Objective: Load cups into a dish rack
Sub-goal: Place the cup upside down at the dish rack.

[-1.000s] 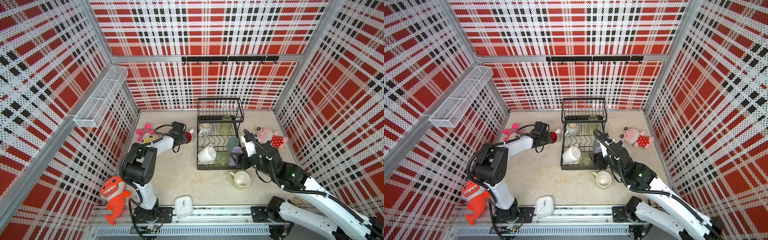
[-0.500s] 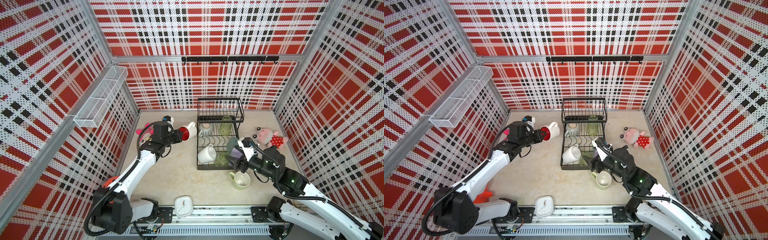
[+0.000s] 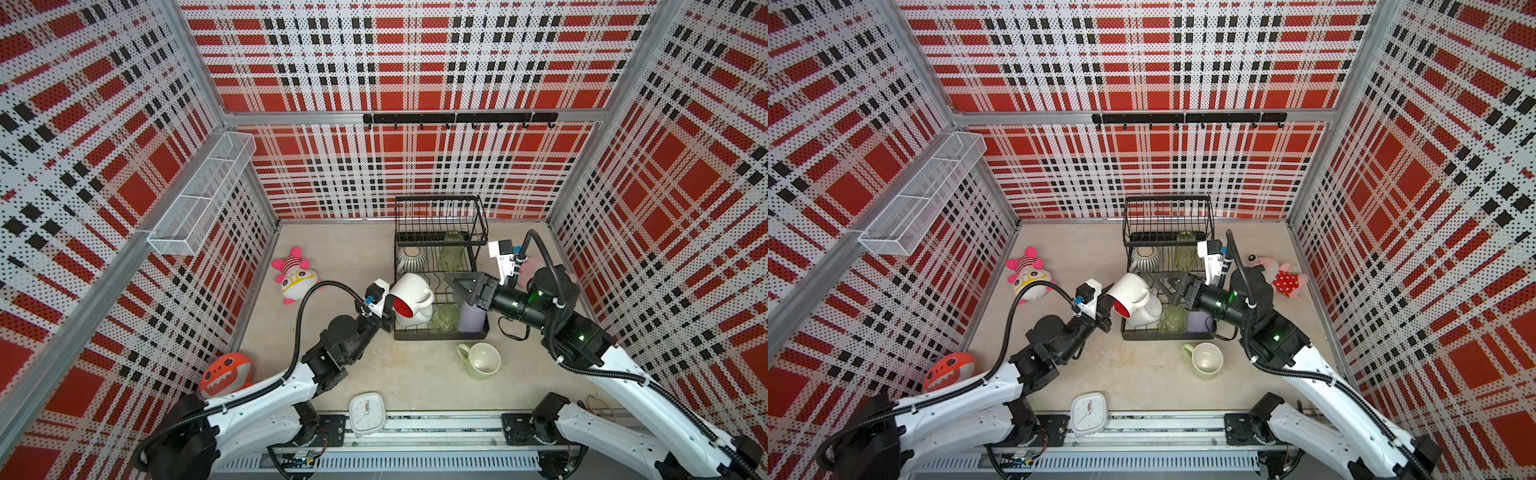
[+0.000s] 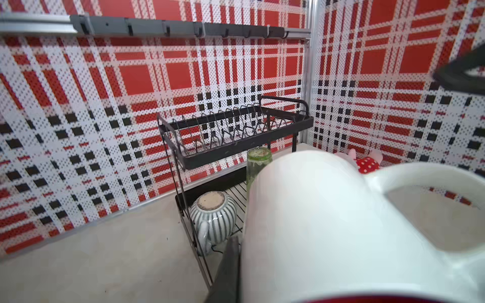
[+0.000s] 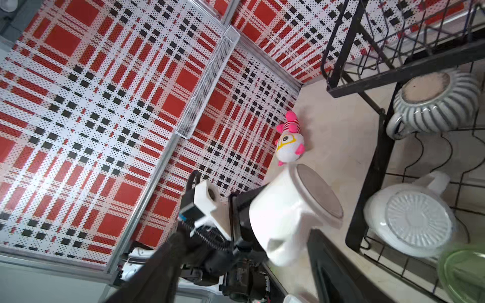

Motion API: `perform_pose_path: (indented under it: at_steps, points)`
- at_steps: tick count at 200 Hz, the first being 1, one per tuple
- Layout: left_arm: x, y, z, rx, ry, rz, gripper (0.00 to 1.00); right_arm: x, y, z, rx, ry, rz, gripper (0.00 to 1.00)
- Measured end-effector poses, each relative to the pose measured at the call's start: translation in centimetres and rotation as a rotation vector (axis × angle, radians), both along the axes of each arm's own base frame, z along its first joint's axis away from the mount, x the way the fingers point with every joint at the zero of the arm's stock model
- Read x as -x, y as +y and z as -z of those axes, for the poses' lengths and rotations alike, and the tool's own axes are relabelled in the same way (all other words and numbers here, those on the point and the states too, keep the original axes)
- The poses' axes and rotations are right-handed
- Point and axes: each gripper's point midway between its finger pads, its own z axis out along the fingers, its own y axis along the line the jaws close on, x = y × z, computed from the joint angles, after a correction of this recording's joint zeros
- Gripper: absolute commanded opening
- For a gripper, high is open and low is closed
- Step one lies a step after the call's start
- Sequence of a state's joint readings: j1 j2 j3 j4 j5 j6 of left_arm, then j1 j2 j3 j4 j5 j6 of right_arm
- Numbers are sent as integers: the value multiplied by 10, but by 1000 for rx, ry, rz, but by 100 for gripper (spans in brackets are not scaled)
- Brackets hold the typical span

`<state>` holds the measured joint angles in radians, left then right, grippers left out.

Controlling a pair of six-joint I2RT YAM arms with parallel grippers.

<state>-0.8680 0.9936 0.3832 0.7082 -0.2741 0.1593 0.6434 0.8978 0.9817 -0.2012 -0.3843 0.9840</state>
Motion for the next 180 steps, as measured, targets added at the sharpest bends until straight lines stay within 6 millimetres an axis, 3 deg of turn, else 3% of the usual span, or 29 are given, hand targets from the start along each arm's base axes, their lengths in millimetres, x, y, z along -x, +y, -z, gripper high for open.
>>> perform_pose_path:
  at_steps: [28, 48, 69, 127, 180]
  points:
    - [17, -13, -22, -27, -168, 87, 0, 4, -1, 18, 77, 61, -44, 100]
    - [32, -20, -44, -11, -282, 157, 0, 8, 7, 36, 124, 113, -111, 100]
    - [43, -26, -54, -20, -361, 207, 0, 15, 17, 49, 116, 164, -193, 100]
    - [54, -41, -53, -65, -444, 278, 0, 38, 49, 65, -11, 272, -394, 99]
    - [47, -43, -57, -68, -510, 258, 0, 27, 62, 65, -60, 293, -440, 77]
